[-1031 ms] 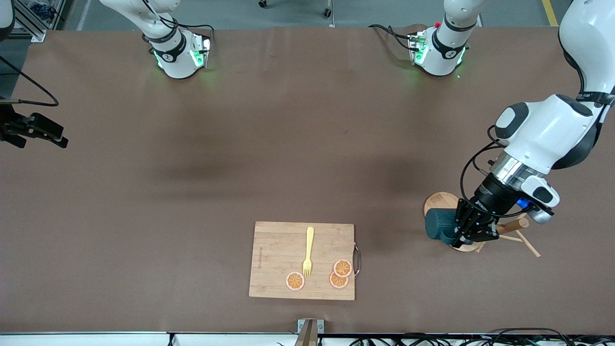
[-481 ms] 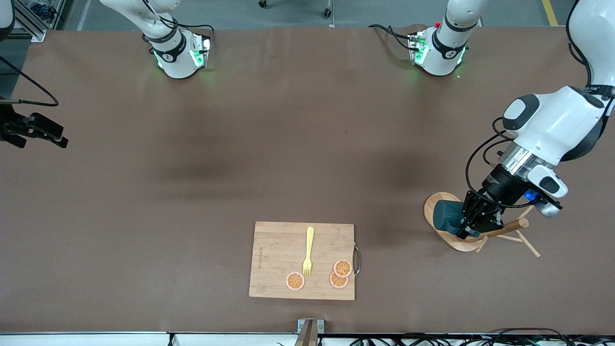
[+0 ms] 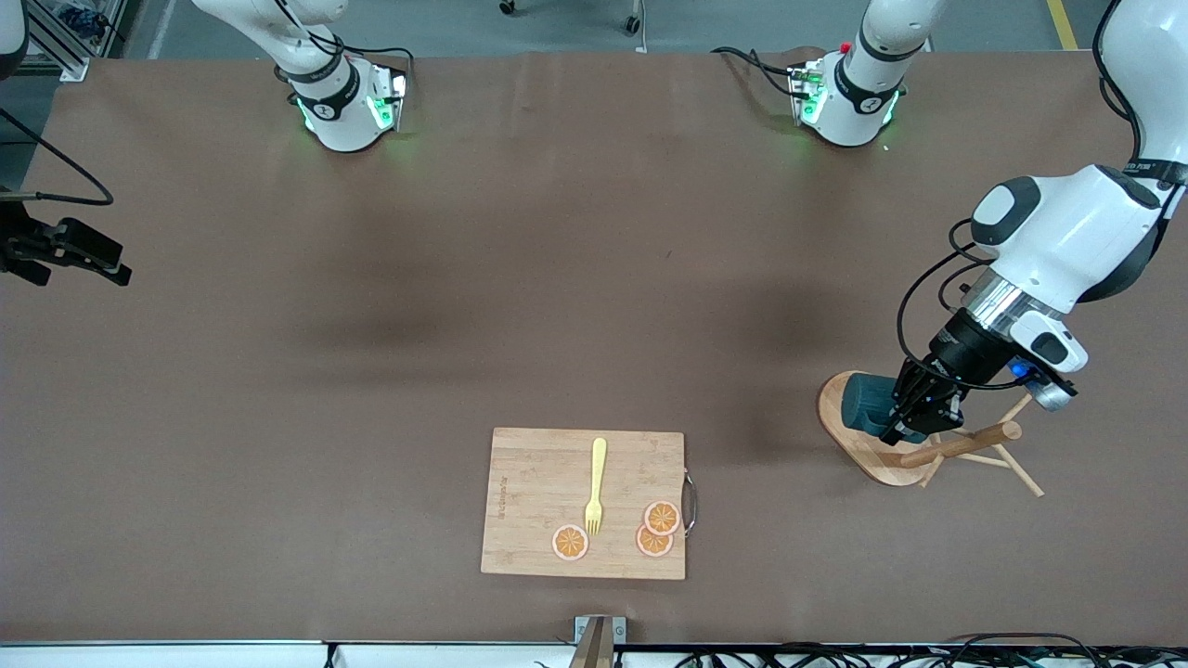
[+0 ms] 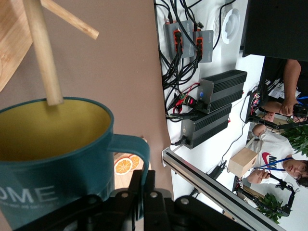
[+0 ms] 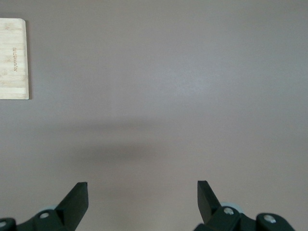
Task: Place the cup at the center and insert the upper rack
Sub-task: 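Hang the mug handle onto a peg of the mug tree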
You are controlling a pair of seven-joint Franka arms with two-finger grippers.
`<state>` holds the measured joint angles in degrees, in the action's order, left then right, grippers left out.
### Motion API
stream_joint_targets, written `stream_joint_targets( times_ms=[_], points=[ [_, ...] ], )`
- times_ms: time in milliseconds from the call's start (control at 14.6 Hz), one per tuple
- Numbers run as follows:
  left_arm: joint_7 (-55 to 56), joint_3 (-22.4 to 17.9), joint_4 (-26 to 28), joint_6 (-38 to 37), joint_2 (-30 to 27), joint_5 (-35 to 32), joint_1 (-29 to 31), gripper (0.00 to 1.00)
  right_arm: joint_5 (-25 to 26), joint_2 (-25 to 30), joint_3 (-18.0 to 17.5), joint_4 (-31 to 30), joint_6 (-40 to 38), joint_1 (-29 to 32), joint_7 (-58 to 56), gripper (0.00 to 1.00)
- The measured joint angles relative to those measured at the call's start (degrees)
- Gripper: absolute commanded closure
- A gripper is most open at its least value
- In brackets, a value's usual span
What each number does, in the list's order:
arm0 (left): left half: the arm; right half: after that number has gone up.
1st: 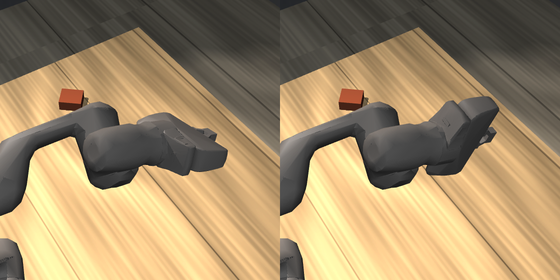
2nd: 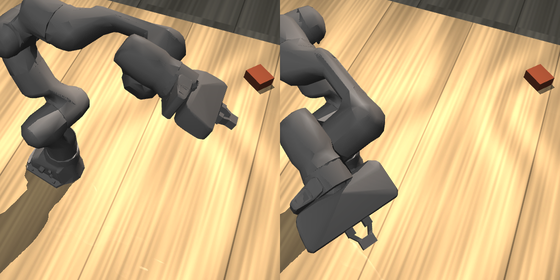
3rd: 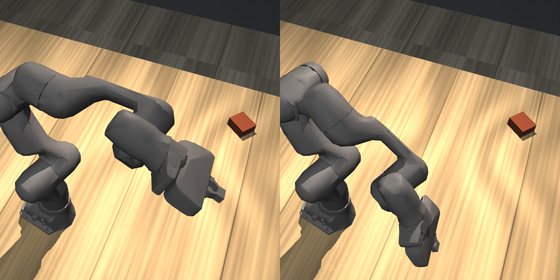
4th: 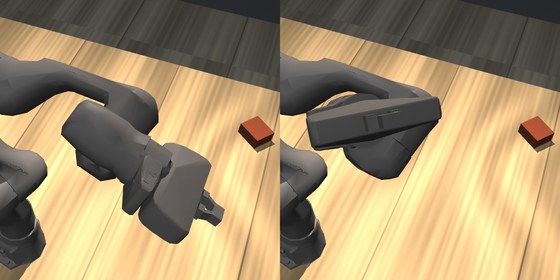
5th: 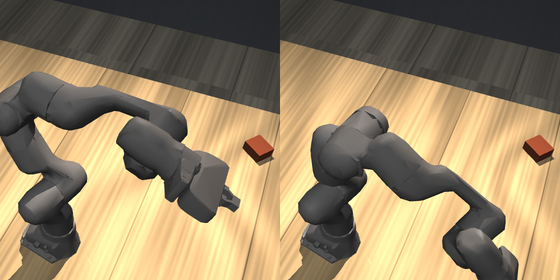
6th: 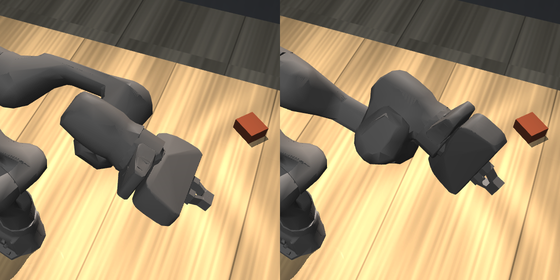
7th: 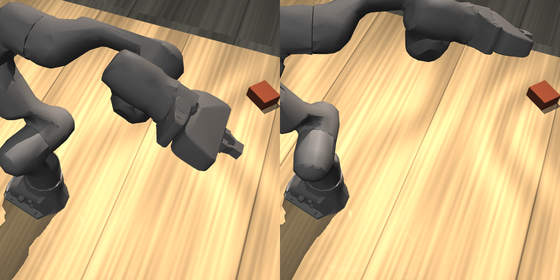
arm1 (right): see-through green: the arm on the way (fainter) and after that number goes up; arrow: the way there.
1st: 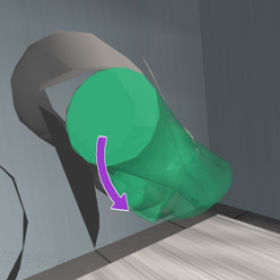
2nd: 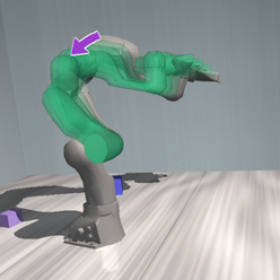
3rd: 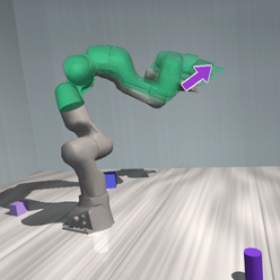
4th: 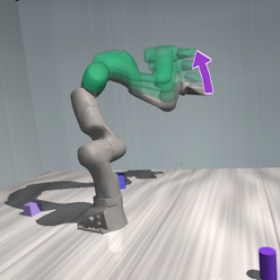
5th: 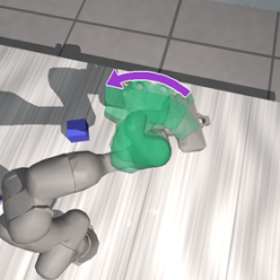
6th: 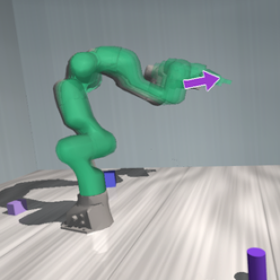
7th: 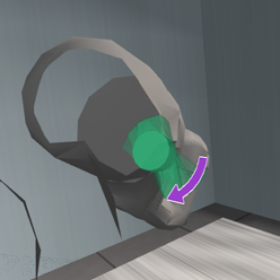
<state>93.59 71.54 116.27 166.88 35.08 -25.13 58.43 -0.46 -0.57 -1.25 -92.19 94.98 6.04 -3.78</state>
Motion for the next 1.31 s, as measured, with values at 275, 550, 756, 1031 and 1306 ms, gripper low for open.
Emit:
stream_joint_targets(
  times_ms=[275, 550, 756, 1031, 1306],
  points=[
    [-0.4, 0.0, 0.0, 0.0, 0.3, 0.0, 0.5, 1.0, 0.0, 0.0, 0.0, 0.0, 0.0, 0.0, 0.0, 0.0],
    [-0.7, 0.0, -0.1, 0.0, 0.5, 0.0, 1.1, 0.99, 0.0, 0.0, 0.0, 0.0, 0.0, 0.0, 0.0, 0.0],
    [-2.4, 0.0, -0.3, 0.0, 1.4, 0.0, 2.8, 0.99, 0.0, 0.0, 0.0, 0.0, 0.0, 0.0, 0.0, 0.0],
    [-3.4, 0.0, -1.0, 0.1, 3.0, 0.0, 3.6, 0.99, 0.0, -0.1, 0.0, 0.0, 0.0, 0.0, 0.0, 0.0],
    [-4.1, 0.0, -1.2, 0.1, 3.5, 0.0, 4.1, 0.97, 0.0, -0.1, 0.3, 0.0, 0.0, 0.1, 0.0, 0.0]
  ],
)
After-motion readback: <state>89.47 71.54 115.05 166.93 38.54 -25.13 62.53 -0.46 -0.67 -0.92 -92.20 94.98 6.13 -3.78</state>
